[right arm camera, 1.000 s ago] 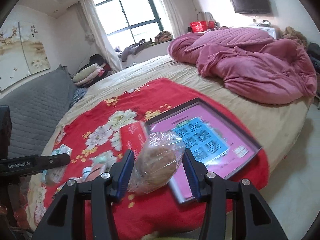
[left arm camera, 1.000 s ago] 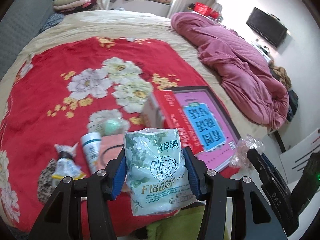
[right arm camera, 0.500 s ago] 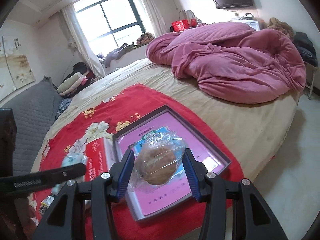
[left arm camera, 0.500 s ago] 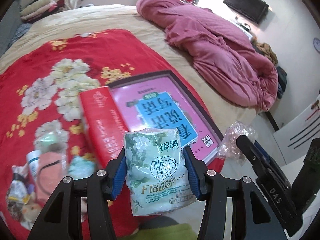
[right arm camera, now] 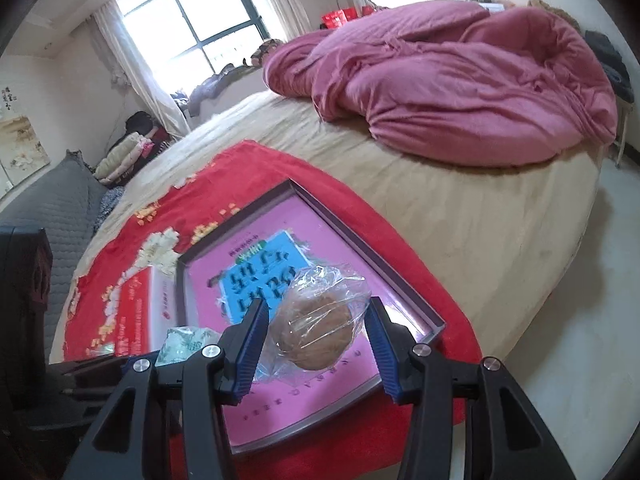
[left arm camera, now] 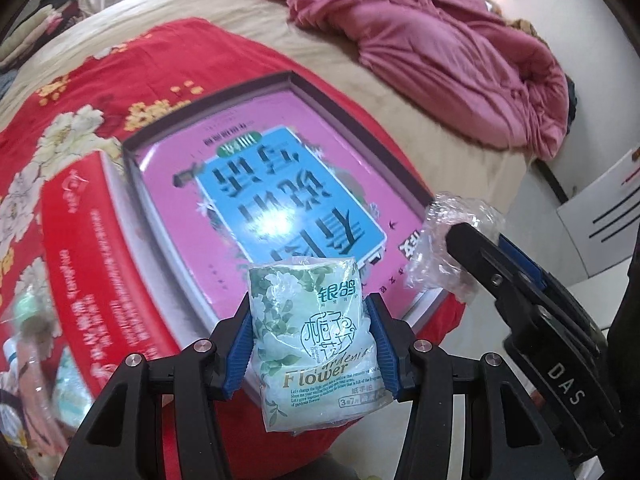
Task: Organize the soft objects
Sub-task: 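Carry the Flower packet over the pink book tray with left tool while right tool releases the bun into it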
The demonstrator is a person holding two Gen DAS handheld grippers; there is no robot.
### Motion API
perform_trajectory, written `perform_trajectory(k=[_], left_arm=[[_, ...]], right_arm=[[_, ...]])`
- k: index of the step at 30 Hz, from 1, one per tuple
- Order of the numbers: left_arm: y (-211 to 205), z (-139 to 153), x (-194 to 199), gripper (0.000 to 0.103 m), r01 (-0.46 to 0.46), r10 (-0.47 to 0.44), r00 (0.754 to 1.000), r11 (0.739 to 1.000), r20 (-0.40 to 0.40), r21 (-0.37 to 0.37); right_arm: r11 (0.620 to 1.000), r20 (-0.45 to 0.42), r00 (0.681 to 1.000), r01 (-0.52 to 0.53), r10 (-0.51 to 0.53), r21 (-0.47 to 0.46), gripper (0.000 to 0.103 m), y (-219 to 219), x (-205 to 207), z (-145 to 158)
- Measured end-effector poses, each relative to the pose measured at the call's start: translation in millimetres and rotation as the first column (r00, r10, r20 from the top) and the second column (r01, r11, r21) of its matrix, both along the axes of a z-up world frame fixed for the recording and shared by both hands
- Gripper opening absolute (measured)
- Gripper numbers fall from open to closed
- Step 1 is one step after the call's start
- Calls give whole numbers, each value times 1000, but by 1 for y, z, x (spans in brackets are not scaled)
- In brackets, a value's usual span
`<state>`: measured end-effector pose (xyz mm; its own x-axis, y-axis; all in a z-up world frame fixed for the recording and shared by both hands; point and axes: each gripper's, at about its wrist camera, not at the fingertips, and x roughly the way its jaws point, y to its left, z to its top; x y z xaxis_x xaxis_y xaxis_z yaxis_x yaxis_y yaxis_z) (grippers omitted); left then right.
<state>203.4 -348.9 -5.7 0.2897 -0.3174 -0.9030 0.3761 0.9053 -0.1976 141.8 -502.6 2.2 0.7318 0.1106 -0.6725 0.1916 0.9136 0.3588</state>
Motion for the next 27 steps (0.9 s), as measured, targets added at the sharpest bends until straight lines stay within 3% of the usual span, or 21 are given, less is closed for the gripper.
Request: perform_trajectory(k=[11,27], left_arm=[[-20,-28,11,55,35,-34,999,998,-30,50],[-32,-40,7,55,77,-75,997,988,-21,134]], right_arm=[[1000,-72,997,-5,5,-3,50,-12,22,-30],[997,-102,995,10,-17,-72,51,-19,28,-35]])
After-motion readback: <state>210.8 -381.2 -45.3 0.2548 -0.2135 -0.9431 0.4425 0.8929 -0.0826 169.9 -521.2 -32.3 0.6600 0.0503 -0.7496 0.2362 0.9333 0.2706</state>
